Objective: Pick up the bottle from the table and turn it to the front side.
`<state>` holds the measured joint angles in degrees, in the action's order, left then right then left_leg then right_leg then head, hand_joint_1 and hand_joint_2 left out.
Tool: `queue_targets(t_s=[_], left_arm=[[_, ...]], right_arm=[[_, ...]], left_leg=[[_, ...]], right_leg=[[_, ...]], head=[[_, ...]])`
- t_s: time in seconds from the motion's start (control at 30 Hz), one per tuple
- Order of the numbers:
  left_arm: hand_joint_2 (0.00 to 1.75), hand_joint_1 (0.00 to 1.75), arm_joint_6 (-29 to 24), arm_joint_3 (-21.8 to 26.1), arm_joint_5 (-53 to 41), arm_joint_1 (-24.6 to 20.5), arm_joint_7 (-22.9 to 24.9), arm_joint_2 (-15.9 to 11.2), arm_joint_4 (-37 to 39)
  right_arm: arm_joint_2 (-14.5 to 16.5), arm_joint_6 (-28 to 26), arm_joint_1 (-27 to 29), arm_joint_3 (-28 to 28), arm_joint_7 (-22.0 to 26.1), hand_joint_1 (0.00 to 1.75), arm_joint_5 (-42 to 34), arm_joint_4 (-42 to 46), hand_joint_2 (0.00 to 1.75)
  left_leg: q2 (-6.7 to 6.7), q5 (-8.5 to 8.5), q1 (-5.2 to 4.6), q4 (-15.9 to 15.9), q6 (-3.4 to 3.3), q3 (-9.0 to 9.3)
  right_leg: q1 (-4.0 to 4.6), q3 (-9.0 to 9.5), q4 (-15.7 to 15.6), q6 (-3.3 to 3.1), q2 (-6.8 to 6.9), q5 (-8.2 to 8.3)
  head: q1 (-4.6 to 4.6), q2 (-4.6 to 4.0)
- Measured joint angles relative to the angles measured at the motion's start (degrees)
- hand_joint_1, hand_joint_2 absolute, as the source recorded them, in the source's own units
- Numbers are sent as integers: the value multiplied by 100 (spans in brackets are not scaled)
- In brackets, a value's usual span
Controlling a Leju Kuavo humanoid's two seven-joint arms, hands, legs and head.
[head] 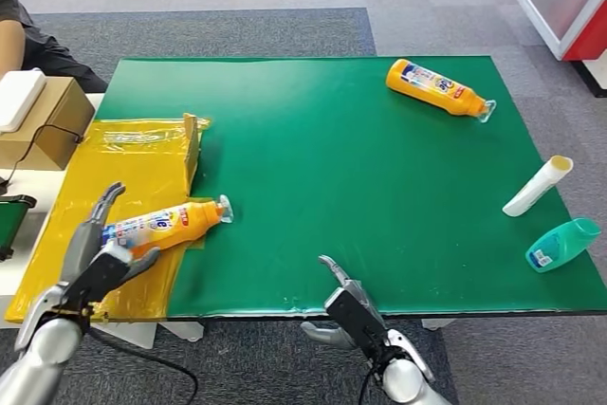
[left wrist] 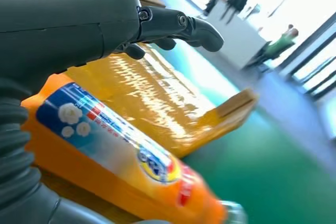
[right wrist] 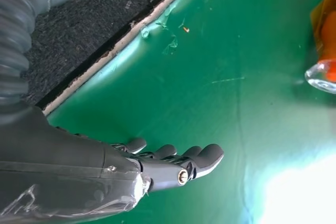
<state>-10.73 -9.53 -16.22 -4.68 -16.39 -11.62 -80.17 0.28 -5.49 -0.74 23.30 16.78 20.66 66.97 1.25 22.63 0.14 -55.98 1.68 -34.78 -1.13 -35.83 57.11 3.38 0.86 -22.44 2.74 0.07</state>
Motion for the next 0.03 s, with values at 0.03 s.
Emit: queue_targets(t_s=[0.03], left_arm=[[175,0,-21,93,134,133,-192,51,-105]], right_arm=[[0,-16,7,0,5,0,-12,9,175]], left_leg=[[0,3,0,0,1,1]], right_leg=[[0,-1,0,0,-1,-2]], head=[[-2,0]])
